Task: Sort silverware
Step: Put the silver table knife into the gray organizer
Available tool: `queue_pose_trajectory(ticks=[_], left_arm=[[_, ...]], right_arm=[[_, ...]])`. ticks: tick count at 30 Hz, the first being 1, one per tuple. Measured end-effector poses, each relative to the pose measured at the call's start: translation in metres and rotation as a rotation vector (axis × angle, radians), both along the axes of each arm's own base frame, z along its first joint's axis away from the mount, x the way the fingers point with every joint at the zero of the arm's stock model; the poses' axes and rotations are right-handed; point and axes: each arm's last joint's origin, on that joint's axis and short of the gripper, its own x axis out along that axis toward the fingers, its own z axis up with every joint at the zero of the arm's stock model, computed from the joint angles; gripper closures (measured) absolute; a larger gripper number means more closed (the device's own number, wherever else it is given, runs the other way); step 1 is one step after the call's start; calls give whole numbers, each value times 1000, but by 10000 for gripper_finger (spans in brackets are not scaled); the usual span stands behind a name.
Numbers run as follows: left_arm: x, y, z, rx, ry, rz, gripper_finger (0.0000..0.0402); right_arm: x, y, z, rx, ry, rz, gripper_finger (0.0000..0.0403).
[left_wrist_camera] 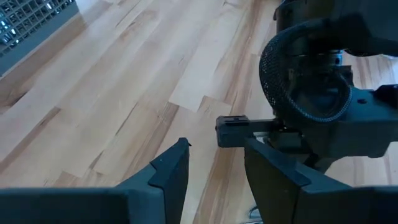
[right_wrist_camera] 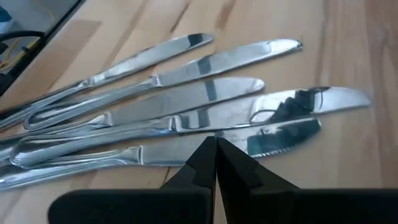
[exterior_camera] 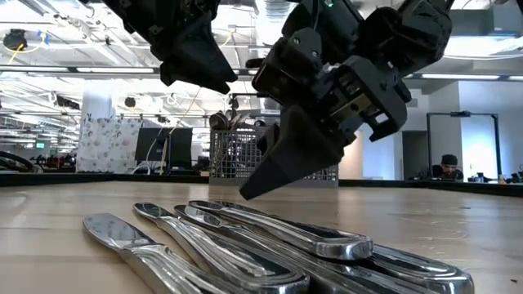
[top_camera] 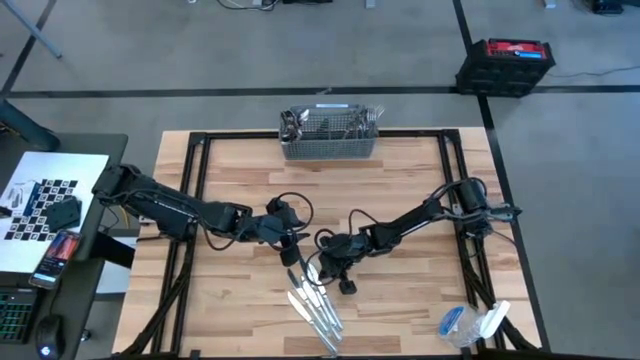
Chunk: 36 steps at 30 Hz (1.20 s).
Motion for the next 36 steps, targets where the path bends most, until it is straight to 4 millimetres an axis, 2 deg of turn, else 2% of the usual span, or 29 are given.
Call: queue_pose_trajectory(ticks=[2, 10, 15, 19, 29, 34, 36], left_arm=[[0, 0, 0, 1, -1, 0, 264], [0, 0, 0, 9, 8, -1, 264], [-1, 1, -2, 12, 23, -1, 264], [-2, 1, -3, 17, 40, -1, 264], [-7, 4, -11, 105, 133, -48, 264], [-6, 13, -16, 206, 144, -93, 264], [-4, 16, -15, 257, 145, -120, 264]], right_arm=[[1, 0, 0, 3, -11, 1, 403], [6, 5, -24, 51, 24, -44, 403], [1, -6, -22, -22, 99, -63, 403], [-3, -25, -14, -86, 159, -66, 403], [-15, -88, 7, -181, 254, -130, 403], [-22, -107, 27, -49, 286, -249, 403], [-27, -109, 47, 12, 268, -298, 403]])
